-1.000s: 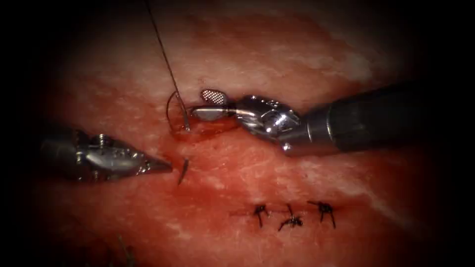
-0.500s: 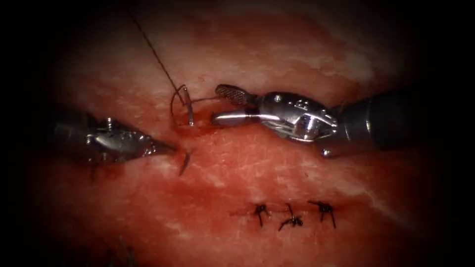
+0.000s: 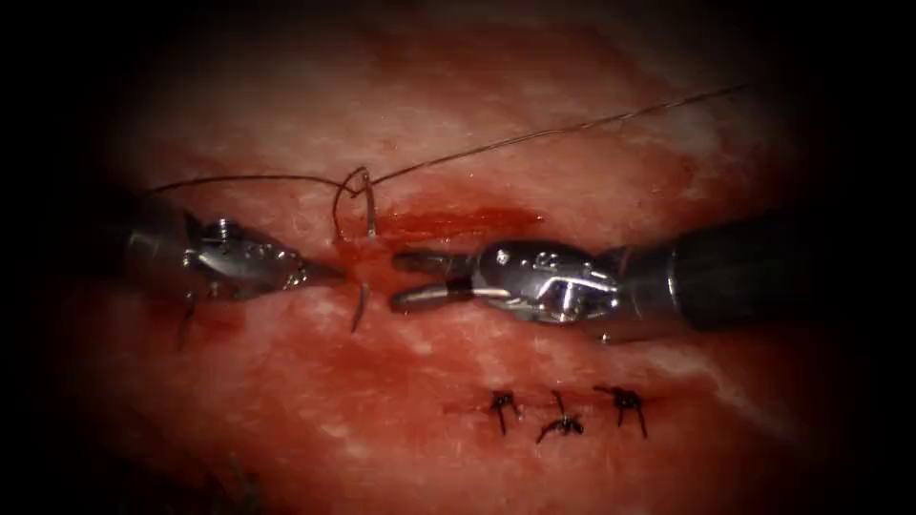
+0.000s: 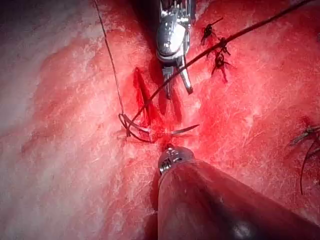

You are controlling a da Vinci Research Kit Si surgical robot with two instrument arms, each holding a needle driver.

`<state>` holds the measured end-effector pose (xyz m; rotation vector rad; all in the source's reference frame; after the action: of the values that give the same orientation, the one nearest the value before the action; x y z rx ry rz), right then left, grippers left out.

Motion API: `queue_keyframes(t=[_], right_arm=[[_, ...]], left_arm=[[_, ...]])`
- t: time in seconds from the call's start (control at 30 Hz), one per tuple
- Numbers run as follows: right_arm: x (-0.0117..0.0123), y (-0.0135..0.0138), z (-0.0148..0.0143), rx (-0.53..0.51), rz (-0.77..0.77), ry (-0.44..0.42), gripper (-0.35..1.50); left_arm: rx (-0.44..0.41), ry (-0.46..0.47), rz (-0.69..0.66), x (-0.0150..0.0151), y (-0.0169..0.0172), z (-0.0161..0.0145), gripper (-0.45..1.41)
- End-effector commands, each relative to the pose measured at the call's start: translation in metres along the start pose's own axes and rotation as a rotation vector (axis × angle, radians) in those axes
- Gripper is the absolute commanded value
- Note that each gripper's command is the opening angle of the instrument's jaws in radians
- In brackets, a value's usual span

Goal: Wound Closure

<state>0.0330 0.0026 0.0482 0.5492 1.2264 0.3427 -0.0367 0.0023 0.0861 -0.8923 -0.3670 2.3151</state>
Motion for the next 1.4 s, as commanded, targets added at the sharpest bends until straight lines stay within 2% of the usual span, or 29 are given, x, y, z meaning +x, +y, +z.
queue_keyframes(t=[0.03, 0.17, 0.3, 0.37, 0.4, 0.43, 0.53, 0.57, 0.7, 0.73, 0.77, 0.83, 0.93, 1.03, 1.17, 1.3, 1.33, 1.37, 1.4], right_arm=[[-0.0019, 0.0005, 0.0012, -0.004, -0.005, -0.01, 0.17], [-0.0036, 0.0024, 0.0017, -0.051, 0.012, -0.011, 0.15], [-0.0047, 0.0044, 0.0014, -0.094, 0.031, -0.02, 0.15], [-0.0056, 0.0051, 0.0014, -0.1, 0.042, -0.039, 0.15], [-0.0066, 0.0055, 0.0015, -0.11, 0.045, -0.059, 0.15], [-0.0066, 0.0055, 0.0015, -0.11, 0.045, -0.059, 0.15], [-0.0075, 0.0059, 0.0014, -0.132, 0.055, -0.072, 0.15], [-0.0074, 0.0062, 0.0013, -0.18, 0.064, -0.066, 0.17], [-0.0064, 0.0064, 0.0007, -0.208, 0.084, -0.058, 0.17], [-0.0058, 0.0064, 0.0002, -0.214, 0.094, -0.047, 0.17], [-0.0058, 0.0064, 0.0002, -0.214, 0.094, -0.047, 0.17], [-0.0047, 0.0064, -0.0006, -0.217, 0.108, -0.019, 0.17], [-0.0028, 0.0062, -0.0022, -0.212, 0.136, 0.019, 0.17], [-0.0001, 0.006, -0.0048, -0.217, 0.166, 0.072, 0.17], [0.0003, 0.0058, -0.0054, -0.248, 0.181, 0.095, 0.17], [-0.0001, 0.0057, -0.0047, -0.258, 0.18, 0.096, 0.17], [-0.0001, 0.0057, -0.0047, -0.258, 0.18, 0.096, 0.17], [0.0, 0.0056, -0.0046, -0.25, 0.179, 0.096, 0.17], [0.0, 0.0055, -0.0045, -0.251, 0.179, 0.096, 0.17]], left_arm=[[-0.002, -0.003, -0.004, -0.0003, 0.0008, 0.0004, -0.45], [-0.005, -0.006, -0.022, 0.0007, 0.0021, -0.0007, -0.45], [-0.004, -0.004, 0.016, 0.0011, 0.0033, -0.0014, -0.42], [-0.001, 0.008, 0.048, 0.0011, 0.0036, -0.0016, -0.33], [0.004, 0.014, 0.096, 0.0009, 0.0038, -0.0016, -0.23], [0.004, 0.014, 0.096, 0.0009, 0.0038, -0.0016, -0.23], [-0.002, 0.021, 0.163, 0.0005, 0.0039, -0.0016, -0.08], [-0.005, 0.028, 0.211, 0.0003, 0.004, -0.0015, 0.0], [0.002, 0.067, 0.272, 0.0004, 0.0045, -0.0013, 0.14], [0.01, 0.09, 0.308, 0.0008, 0.005, -0.0009, 0.31], [0.01, 0.09, 0.308, 0.0008, 0.005, -0.0009, 0.31], [0.022, 0.107, 0.348, 0.0015, 0.0057, -0.0004, 0.47], [0.021, 0.129, 0.392, 0.0025, 0.0069, 0.0, 0.51], [0.031, 0.135, 0.43, 0.0036, 0.0078, 0.0003, 0.51], [0.032, 0.142, 0.436, 0.0036, 0.0075, 0.0004, 0.41], [0.047, 0.163, 0.434, 0.0038, 0.0067, 0.0009, -0.01], [0.047, 0.163, 0.434, 0.0038, 0.0067, 0.0009, -0.01], [0.052, 0.162, 0.435, 0.0036, 0.0064, 0.0012, -0.23], [0.059, 0.161, 0.436, 0.0035, 0.0062, 0.0014, -0.37]])
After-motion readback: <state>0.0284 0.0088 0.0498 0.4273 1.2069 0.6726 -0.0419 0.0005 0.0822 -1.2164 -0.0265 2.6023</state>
